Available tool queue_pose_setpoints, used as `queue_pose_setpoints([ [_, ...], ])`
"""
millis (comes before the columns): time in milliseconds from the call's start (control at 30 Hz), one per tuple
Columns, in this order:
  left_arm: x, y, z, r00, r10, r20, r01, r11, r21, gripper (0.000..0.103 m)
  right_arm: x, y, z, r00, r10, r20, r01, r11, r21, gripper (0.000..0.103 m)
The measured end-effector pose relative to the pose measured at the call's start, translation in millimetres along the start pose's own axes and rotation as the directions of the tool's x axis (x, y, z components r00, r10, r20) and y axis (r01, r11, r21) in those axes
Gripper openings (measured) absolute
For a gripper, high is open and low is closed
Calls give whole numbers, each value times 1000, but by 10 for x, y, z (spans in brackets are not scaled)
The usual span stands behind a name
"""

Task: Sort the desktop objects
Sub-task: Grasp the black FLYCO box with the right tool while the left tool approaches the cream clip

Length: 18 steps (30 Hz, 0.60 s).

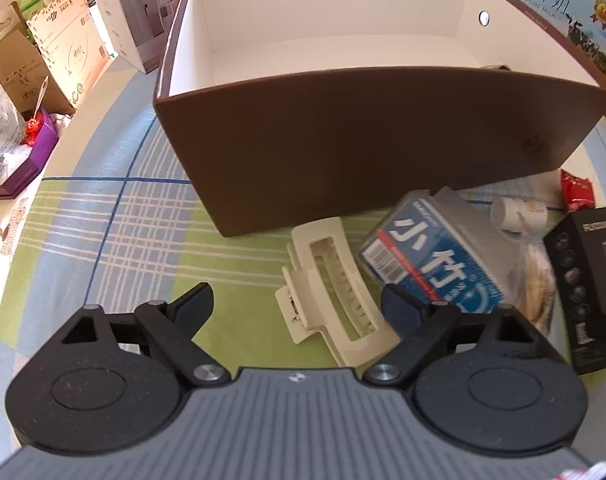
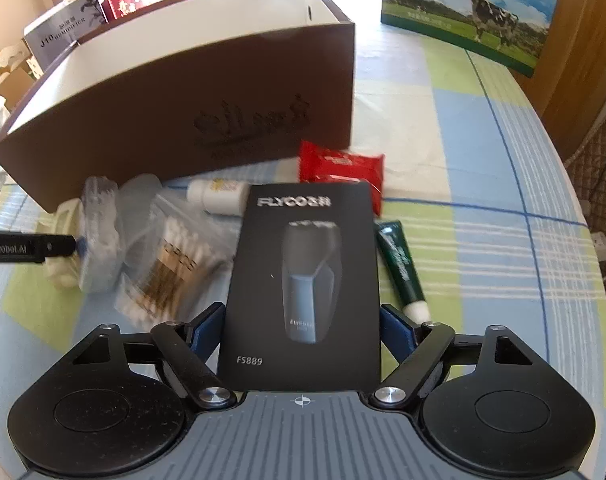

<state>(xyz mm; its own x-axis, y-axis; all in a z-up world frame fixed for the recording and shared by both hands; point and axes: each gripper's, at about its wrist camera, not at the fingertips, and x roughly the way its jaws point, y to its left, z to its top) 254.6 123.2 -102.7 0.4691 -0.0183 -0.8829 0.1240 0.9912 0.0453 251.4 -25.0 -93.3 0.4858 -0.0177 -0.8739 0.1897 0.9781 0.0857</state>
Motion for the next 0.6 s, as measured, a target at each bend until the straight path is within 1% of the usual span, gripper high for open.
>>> queue_pose_setpoints([
  [33,13,18,-4,1000,1,-4,-1,1000,3,74,-8,-14,-14,1000,-3,-1,3,1000,-2,78],
  [67,30,42,-9,1000,-1,-11,1,1000,4,69,-19,-32,-25,1000,-2,2,2,1000,-4,78],
  [133,52,112,-26,1000,-6,-23,6,1000,-2,52,-33,-55,-42,1000,-2,2,2,1000,-6,78],
  [167,58,147,-33,999,-15,-29,14,1000,-5,50,-40,-65,-47,1000,-2,0,2,1000,-6,78],
  [267,40,217,-29,999,-36,-18,36,999,-11,51,-46,-87,-50,1000,3,-1,-3,1000,-10,78],
  [300,31,220,-17,999,-38,-8,38,999,-4,53,-44,-87,-48,1000,5,-2,-5,1000,-15,78],
  [433,65,141,56,999,-31,24,29,997,75,54,-43,-64,-23,1000,-1,5,1,1000,-28,78],
  [500,104,74,85,999,-24,31,20,992,125,52,-43,-62,-6,1000,0,7,0,999,-32,78],
  [567,146,43,99,999,-22,26,17,988,152,45,-47,-68,4,1000,3,11,-2,999,-33,78],
  [600,154,38,102,999,-37,20,34,987,156,39,-49,-70,7,1000,4,13,-3,999,-32,78],
])
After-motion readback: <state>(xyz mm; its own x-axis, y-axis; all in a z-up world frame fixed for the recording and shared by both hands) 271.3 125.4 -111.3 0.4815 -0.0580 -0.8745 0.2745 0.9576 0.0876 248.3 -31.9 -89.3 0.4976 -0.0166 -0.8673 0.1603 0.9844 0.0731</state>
